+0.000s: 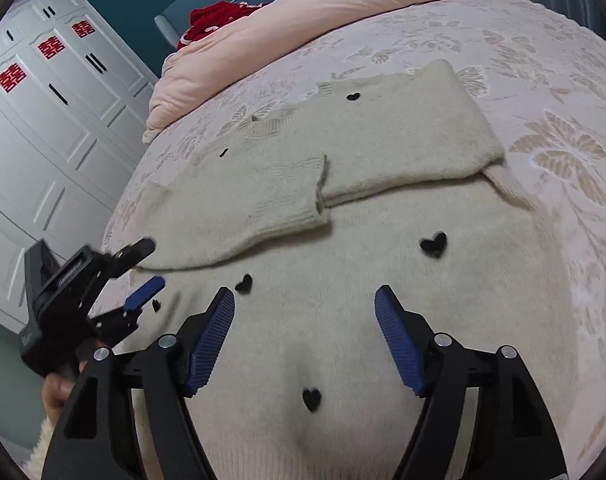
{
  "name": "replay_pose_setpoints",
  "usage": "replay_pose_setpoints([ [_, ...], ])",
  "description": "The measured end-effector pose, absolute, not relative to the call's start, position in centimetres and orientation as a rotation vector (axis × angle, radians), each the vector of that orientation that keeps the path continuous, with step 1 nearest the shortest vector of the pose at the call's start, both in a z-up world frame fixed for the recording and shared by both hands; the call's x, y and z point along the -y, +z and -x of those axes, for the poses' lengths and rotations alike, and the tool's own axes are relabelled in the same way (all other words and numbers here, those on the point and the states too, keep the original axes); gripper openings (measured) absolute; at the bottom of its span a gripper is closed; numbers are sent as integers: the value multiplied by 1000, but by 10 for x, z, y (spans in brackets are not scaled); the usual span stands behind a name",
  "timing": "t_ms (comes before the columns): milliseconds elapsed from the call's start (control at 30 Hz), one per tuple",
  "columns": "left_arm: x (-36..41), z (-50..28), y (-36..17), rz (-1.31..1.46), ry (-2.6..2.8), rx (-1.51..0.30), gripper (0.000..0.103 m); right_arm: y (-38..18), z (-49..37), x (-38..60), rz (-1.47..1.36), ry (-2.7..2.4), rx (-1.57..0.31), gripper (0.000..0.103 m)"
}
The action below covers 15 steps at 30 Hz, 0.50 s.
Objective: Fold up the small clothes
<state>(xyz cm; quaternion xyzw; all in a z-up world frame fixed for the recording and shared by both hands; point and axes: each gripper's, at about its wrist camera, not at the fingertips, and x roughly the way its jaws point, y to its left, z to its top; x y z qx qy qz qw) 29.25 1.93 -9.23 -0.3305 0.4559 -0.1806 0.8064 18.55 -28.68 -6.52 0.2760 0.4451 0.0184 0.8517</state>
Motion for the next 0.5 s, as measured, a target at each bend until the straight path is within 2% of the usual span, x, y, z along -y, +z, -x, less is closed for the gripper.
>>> replay_pose_setpoints([
  [200,-93,-323,-104,910,-187,-943,59,-97,-261,276,-632,37,-976,70],
  [233,-98,-329,-102,916,-170,-934,59,-102,-270,271,-623,32,-986,55],
  [267,-104,-336,-101,913,-165,-924,59,-105,-277,265,-603,20,-997,24],
  [300,-105,-341,-98,902,-158,-916,59,-104,-284,259,-576,5,-1009,11],
  [367,-108,-347,-95,896,-150,-912,59,-89,-292,259,-578,24,-963,7],
  [500,-106,-362,-93,903,-141,-914,59,-14,-301,274,-541,83,-770,6],
])
